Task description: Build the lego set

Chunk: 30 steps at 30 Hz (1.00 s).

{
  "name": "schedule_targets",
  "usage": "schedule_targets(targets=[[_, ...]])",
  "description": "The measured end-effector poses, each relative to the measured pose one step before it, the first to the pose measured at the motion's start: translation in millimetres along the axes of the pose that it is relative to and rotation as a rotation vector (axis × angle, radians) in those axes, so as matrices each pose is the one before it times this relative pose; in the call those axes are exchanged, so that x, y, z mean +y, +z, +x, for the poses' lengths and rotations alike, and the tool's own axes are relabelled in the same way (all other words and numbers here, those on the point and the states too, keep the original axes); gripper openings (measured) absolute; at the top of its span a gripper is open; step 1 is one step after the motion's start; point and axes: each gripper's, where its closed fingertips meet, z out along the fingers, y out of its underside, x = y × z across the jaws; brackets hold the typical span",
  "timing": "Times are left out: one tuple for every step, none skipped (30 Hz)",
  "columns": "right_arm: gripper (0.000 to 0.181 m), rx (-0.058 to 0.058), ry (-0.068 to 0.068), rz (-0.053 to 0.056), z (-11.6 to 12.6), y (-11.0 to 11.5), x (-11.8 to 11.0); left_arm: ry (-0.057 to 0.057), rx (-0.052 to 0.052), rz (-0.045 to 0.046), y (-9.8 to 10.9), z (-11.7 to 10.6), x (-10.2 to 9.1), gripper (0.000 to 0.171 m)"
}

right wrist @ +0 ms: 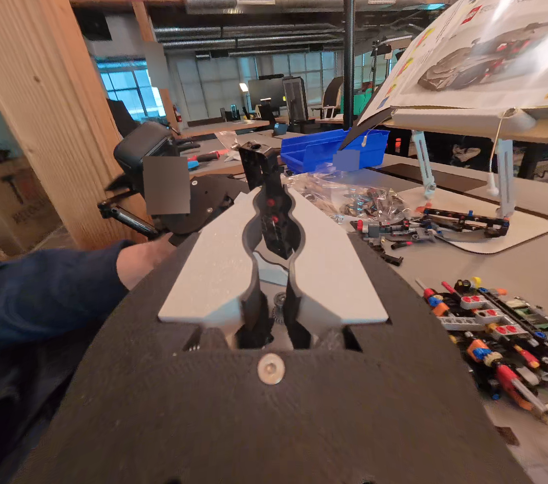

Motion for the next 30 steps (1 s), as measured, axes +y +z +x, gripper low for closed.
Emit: schedule_targets(targets=[[0.008, -0.0067, 0.0126, -0.0004, 0.16, 0.13, 0.73, 0.001, 0.007, 0.00893, -0.48, 1.49, -1.65, 0.023], [0.008, -0.0098, 0.0037, -0.006, -1.31, 1.09, 1.26, 0.0015, 0.0028, 0.00881, -0.84, 0.84, -1.74, 0.017], [0.008, -0.0034, -0.0059, -0.0067, -1.31, 1.09, 1.06, 0.0021, -0.0025, 0.01039, -1.16, -0.17, -1.82, 0.013], [0.008, 0.0009, -0.011, -0.0048, -0.75, 0.81, 0.67, -0.0049, 0.0013, 0.00757, -1.07, -0.23, -0.94, 0.008], [0.008, -0.0038, -0.0074, -0.0008, -1.03, 0.55, 0.12, -0.0072, 0.0004, 0.00167, -0.94, -0.72, 0.22, 0.006], [0.008, -0.0097, -0.0015, 0.006, -1.48, 0.25, -0.83, -0.0012, -0.0134, -0.00172, -1.41, -2.51, -0.14, 0.006], [0.009, -0.0014, 0.0002, 0.0088, -0.04, -0.26, -1.09, 0.011, -0.0261, 0.00397, -2.2, -3.56, -1.45, 0.005], [0.009, 0.0174, -0.0043, 0.0009, 2.67, -0.88, -0.08, 0.0185, -0.04, -0.00573, -1.56, -5.2, 0.33, 0.005], [0.008, 0.0147, -0.0079, -0.0041, 2.34, -1.16, 0.44, 0.0292, -0.0654, -0.02321, -1.25, -8.68, 2.66, 0.005], [0.008, -0.0012, 0.0003, 0.0074, 0.36, -1.46, -1.52, 0.0355, -0.0633, -0.03152, -1.1, -8.51, 3.59, 0.005], [0.009, -0.0064, 0.0112, 0.0171, 0.28, -1.79, -2.72, 0.0324, -0.0519, -0.02915, -0.61, -6.8, 3.56, 0.005], [0.011, -0.0054, 0.0157, 0.0108, 0.97, -1.42, -1.56, 0.0343, -0.0484, -0.02624, -0.27, -5.71, 3.06, 0.005], [0.018, -0.0132, 0.0179, -0.0016, -0.14, -0.31, 0.27, 0.0303, -0.0484, -0.02389, -0.48, -5.58, 2.03, 0.005], [0.024, -0.0176, 0.0154, -0.0104, -1.1, 0.55, 1.63, 0.0278, -0.0384, -0.0035, -1.32, -4.27, -1.05, 0.005], [0.03, -0.0058, 0.0033, -0.0095, -0.43, 0.6, 1.57, 0.0265, -0.0318, -0.00047, -1.29, -3.18, -1.66, 0.005], [0.033, -0.001, -0.0124, -0.003, -0.97, 0.33, 0.18, 0.0323, -0.0274, -0.00415, -0.94, -2.23, -0.94, 0.005], [0.036, -0.0032, -0.0233, 0.0024, -2.45, 0.43, -1.19, 0.032, -0.0193, -0.00629, -0.52, -0.59, -0.59, 0.005], [0.04, 0.0001, -0.029, -0.0046, -2.27, 0.66, -0.49, 0.0289, -0.0151, -0.00274, -0.47, -0.06, -1.37, 0.005], [0.046, 0.0052, -0.0298, -0.0173, -1.28, 1.04, 1.85, 0.028, -0.0123, 0.00009, -0.55, 0.47, -2.01, 0.005], [0.05, 0.0078, -0.0268, -0.0213, -0.79, 1.47, 2.96, 0.0299, -0.0126, -0.00587, -0.2, 0.68, -1.2, 0.005], [0.05, 0.0026, -0.024, -0.016, -1.71, 1.39, 2.3, 0.0287, -0.0096, -0.00983, 0.3, 1.12, -0.54, 0.004], [0.039, -0.0021, -0.0246, -0.0102, -2.63, 0.84, 1.27, 0.0255, -0.0026, -0.00304, 0.06, 2.23, -1.41, 0.005], [0.027, 0.0059, -0.027, -0.0032, -1.52, -0.02, -0.19, 0.0214, 0.0033, 0.00221, 0.04, 2.89, -2.07, 0.005], [0.026, 0.0128, -0.0219, -0.0015, 0.27, -0.74, -0.9, 0.0139, 0.0008, -0.00095, 0.13, 1.88, -1.13, 0.005], [0.025, 0.0008, -0.0079, -0.0059, -0.07, -0.72, 0.15, 0.0033, 0.0039, 0.00474, -0.03, 1.0, -1.03, 0.005], [0.026, -0.0046, 0.0092, -0.0023, 0.45, -0.67, 0.27, -0.0149, 0.0154, 0.00981, 0.05, 1.52, -0.72, 0.006], [0.026, -0.0039, 0.0177, 0.0088, 1.43, -1.24, -0.87, -0.0364, 0.031, 0.02096, 0.43, 2.67, -1.16, 0.005], [0.026, -0.0031, 0.0197, 0.0191, 1.58, -1.82, -2.31, -0.0492, 0.0372, 0.02501, 0.49, 2.66, -1.29, 0.014], [0.026, -0.0066, 0.0188, 0.0193, 1.29, -2.13, -2.71, -0.0574, 0.0408, 0.02951, -0.08, 2.39, -1.81, 0.025], [0.026, -0.0107, 0.0171, 0.0147, 0.8, -1.98, -2.03, -0.0759, 0.0748, 0.05342, -0.74, 6.74, -5.33, 0.038]])
